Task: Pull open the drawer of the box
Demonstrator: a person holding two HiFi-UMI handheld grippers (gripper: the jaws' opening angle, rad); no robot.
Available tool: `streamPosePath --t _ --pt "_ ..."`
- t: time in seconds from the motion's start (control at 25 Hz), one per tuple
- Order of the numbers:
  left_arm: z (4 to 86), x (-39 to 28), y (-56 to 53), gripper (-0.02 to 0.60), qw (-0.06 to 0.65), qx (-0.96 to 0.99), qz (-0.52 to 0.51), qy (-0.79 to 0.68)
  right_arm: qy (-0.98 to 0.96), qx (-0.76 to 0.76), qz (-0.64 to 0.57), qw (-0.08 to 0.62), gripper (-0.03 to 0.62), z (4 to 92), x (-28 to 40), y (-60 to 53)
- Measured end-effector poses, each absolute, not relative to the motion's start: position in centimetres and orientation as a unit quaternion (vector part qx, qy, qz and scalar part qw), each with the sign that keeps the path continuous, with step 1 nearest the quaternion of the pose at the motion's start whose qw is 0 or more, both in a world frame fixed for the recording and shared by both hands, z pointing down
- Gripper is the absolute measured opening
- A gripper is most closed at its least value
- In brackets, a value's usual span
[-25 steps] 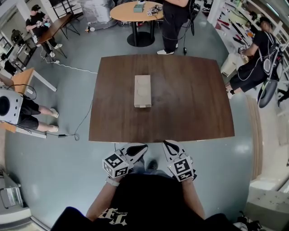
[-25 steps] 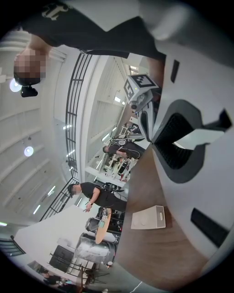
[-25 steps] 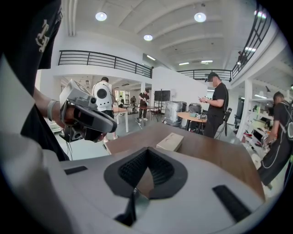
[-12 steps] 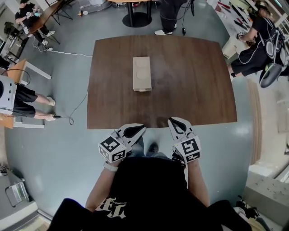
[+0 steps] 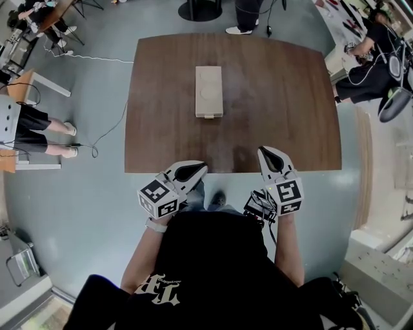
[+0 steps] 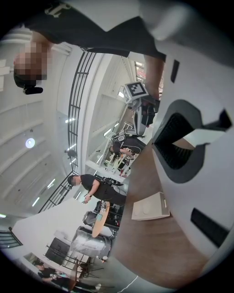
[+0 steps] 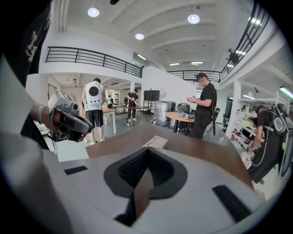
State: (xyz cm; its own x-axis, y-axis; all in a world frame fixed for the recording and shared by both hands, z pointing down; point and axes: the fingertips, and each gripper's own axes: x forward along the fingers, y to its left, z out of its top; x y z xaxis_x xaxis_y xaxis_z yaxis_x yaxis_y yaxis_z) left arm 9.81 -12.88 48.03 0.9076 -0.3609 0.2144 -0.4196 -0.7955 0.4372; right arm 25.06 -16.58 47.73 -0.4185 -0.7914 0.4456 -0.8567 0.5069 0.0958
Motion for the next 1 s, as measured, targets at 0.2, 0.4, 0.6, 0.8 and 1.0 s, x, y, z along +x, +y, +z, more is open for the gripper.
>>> streamPosePath --t 0.2,0.4,0.6,0.8,1.0 --pt "48.1 9.1 -14.4 0.005 0.249 0.944 0.056 -0.209 -0.848 0.478 0.078 0.215 -0.012 47.6 23.0 -18.4" --pt "48.2 7.8 -16.0 0.005 0.252 0.942 0.053 -0.215 -0.859 0.460 0.074 0.209 -0.012 47.2 20.1 -20.7" --pt "48.5 6.4 -18.0 0.005 0.256 0.940 0.051 -0.221 -0.868 0.444 0.073 0.207 -0.012 47.1 17.4 -22.8" --pt "48.6 5.4 -19.8 0.005 0.257 0.939 0.046 -0.225 -0.873 0.429 0.085 0.217 -0.012 48.2 15.4 -24.0" --pt "48.9 3.7 -21.3 0.005 0.265 0.936 0.043 -0.230 -0.877 0.413 0.079 0.234 -0.012 48.5 13.4 -25.0"
